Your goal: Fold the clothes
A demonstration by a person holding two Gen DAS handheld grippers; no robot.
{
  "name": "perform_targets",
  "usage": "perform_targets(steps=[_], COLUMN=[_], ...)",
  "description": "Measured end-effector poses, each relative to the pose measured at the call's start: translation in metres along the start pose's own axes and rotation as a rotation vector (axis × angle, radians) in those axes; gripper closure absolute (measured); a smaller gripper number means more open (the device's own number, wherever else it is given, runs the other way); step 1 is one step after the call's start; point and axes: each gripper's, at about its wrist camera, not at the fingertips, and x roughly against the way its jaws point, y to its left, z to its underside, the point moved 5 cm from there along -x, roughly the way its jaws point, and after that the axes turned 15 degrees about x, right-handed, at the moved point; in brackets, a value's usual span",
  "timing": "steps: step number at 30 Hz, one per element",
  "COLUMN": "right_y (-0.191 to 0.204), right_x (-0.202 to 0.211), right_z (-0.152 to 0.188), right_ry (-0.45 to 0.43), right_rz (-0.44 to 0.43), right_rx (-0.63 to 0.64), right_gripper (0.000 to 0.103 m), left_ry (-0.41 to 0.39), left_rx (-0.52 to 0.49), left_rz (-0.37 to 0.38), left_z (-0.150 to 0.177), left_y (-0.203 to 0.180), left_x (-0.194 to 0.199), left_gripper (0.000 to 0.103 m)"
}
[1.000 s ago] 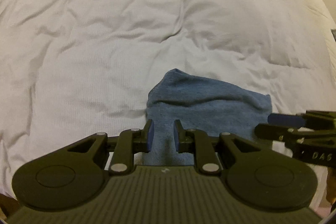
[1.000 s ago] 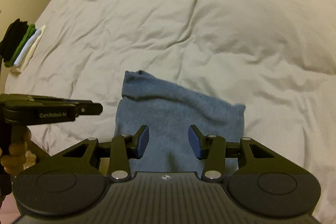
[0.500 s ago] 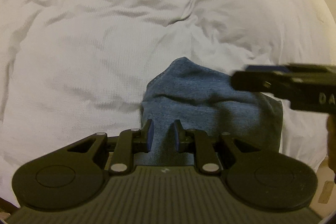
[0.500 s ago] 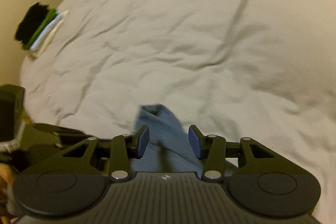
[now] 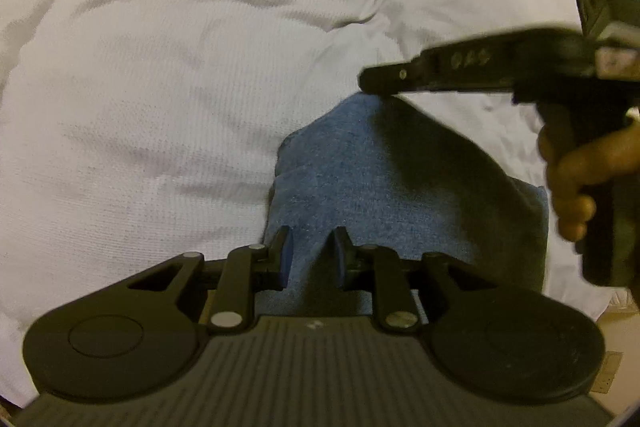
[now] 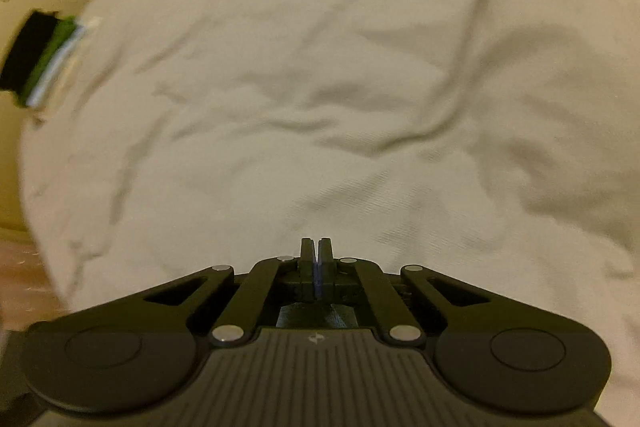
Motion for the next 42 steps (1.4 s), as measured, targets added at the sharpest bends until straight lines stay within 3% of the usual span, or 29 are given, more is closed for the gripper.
perform_targets(steps=[2, 5, 9, 15, 19, 29, 31, 33, 36, 42], right_y=[-0.008, -0.023, -0.018, -0.002, 0.005, 0.009, 0.010, 0.013, 0.017, -0.017], right_x=[0.003, 0.036, 0.045, 0.047, 0.041, 0.027, 0.020, 0.014, 0.017, 0.027], right_z=[0.005, 0.008, 0.010, 0.013, 0.013, 0.003, 0.000, 0.001, 0.004, 0.020], right_ry=[-0.018, -0.107, -0.098, -0.038, -0.006, 0.037, 0.058, 0.090, 0.056, -0.035], right_rz=[0.109, 0.078, -0.001, -0.130, -0.141, -0.146, -0.158, -0.152, -0.112, 0.066], right_rx=[0.006, -0.095, -0.115, -0.103, -0.091, -0.042, -0.032, -0.010, 0.021, -0.176], right_gripper=[0.103, 0.100, 0.074, 0.072, 0.068, 0.063, 0.063, 0.101, 0.103, 0.103], left_ry=[0.006, 0.012, 0.015, -0.017, -0.039, -0.032, -0.026, -0.024, -0.017, 0.001], left_rx=[-0.004, -0.010, -0.028, -0.042, -0.025, 0.017, 0.023, 0.020, 0.001, -0.028], left_rz=[-0.005, -0.010, -0.021, -0.032, -0.045, 0.020, 0.035, 0.039, 0.039, 0.032], left_z=[0.000, -0.001, -0.003, -0.008, -0.018, -0.027, -0.031, -0.036, -0.039, -0.041], left_y=[0.000, -0.001, -0.006, -0.003, 0.005, 0.007, 0.007, 0.005, 0.002, 0.000], left_x=[0.000, 0.002, 0.001, 0.010, 0.010, -0.008, -0.010, -0.013, -0.017, -0.023], left_gripper=[0.085, 0.086, 0.088, 0.088, 0.088, 0.088, 0.088, 0.088, 0.087, 0.085])
